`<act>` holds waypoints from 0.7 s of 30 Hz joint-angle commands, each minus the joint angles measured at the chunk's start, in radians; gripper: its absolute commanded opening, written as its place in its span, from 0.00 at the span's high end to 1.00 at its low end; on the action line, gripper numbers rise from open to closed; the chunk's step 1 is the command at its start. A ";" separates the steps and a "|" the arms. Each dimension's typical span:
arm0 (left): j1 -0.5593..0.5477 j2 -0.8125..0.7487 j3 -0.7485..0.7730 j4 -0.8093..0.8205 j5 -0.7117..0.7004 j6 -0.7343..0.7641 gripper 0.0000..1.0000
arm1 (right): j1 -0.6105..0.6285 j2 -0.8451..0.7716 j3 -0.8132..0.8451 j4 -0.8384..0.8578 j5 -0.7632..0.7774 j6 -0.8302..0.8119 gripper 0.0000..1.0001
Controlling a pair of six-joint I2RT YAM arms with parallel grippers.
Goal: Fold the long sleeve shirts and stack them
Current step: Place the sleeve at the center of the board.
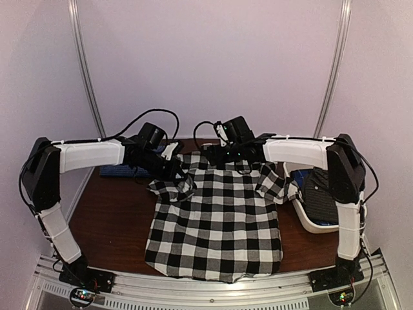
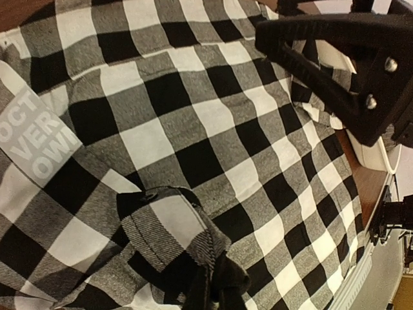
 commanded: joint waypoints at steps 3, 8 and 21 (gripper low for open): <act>-0.026 0.039 0.035 0.062 -0.018 -0.032 0.90 | -0.012 -0.080 -0.043 0.016 0.034 -0.002 0.18; -0.028 0.021 0.034 0.069 -0.041 -0.054 0.66 | -0.015 -0.084 -0.026 -0.023 0.038 -0.018 0.18; -0.015 -0.152 -0.038 0.041 -0.154 -0.115 0.32 | 0.012 -0.086 0.007 -0.080 0.033 -0.043 0.14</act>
